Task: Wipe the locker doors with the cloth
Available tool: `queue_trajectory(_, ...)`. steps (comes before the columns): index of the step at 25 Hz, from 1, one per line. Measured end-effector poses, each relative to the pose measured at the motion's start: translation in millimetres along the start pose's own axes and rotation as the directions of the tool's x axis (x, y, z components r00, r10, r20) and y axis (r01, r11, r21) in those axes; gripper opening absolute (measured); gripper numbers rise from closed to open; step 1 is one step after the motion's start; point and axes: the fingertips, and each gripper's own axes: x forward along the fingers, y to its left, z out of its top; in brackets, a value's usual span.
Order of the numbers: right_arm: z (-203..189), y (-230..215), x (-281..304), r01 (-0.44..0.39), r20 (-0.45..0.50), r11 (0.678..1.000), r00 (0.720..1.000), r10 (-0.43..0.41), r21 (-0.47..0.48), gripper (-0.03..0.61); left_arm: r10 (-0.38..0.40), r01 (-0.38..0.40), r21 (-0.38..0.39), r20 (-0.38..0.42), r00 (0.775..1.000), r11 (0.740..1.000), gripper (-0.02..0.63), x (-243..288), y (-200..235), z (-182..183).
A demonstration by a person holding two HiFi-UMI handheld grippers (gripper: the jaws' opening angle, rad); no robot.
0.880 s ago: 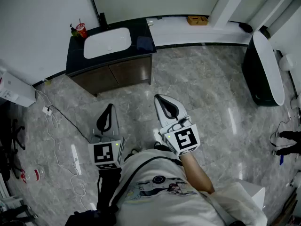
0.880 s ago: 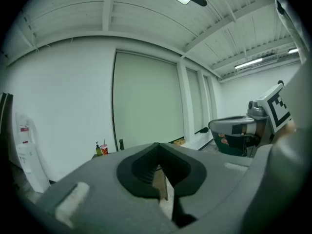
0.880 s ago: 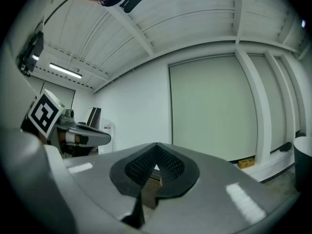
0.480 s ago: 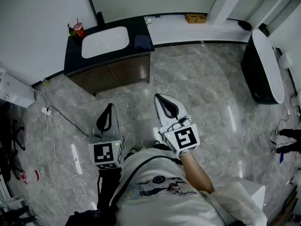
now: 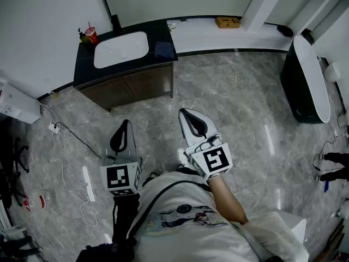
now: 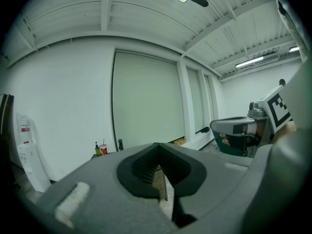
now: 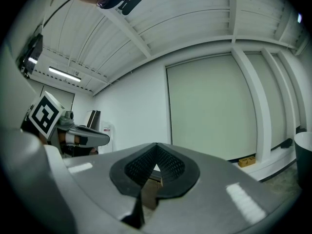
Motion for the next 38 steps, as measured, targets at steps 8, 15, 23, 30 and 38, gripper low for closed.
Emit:
queue_trajectory(8, 2.2, -29.0, -6.1, -0.024, 0.019, 1.0, 1.0, 0.024, 0.017, 0.005, 0.065, -0.065, -0.008, -0.004, 0.998, 0.998, 0.002, 10.1, -7.4, -0.4)
queue_trajectory(15, 3.4, -46.9, -1.2, -0.063, 0.017, 0.998, 0.998, 0.063, 0.014, 0.005, 0.113, -0.114, -0.023, -0.025, 0.993, 0.993, 0.002, 22.1, -9.0, 1.0)
queue_trajectory(23, -24.8, -67.2, 48.5, -0.033, -0.04, 0.998, 0.999, 0.035, 0.048, 0.005, 0.113, -0.117, -0.042, -0.093, 0.989, 0.992, 0.002, 62.9, 26.1, -26.4)
queue_trajectory(30, -29.7, -82.1, 136.5, 0.01, -0.051, 1.0, 0.999, -0.009, 0.025, 0.005, 0.063, -0.066, -0.055, -0.059, 0.996, 0.996, 0.002, 146.9, 84.8, -19.2)
queue_trajectory(38, -25.8, -84.4, 242.7, 0.0, -0.058, 1.0, 0.998, 0.0, 0.008, 0.005, 0.0, -0.002, -0.029, -0.061, 0.998, 1.0, 0.002, 222.2, 142.2, -6.8)
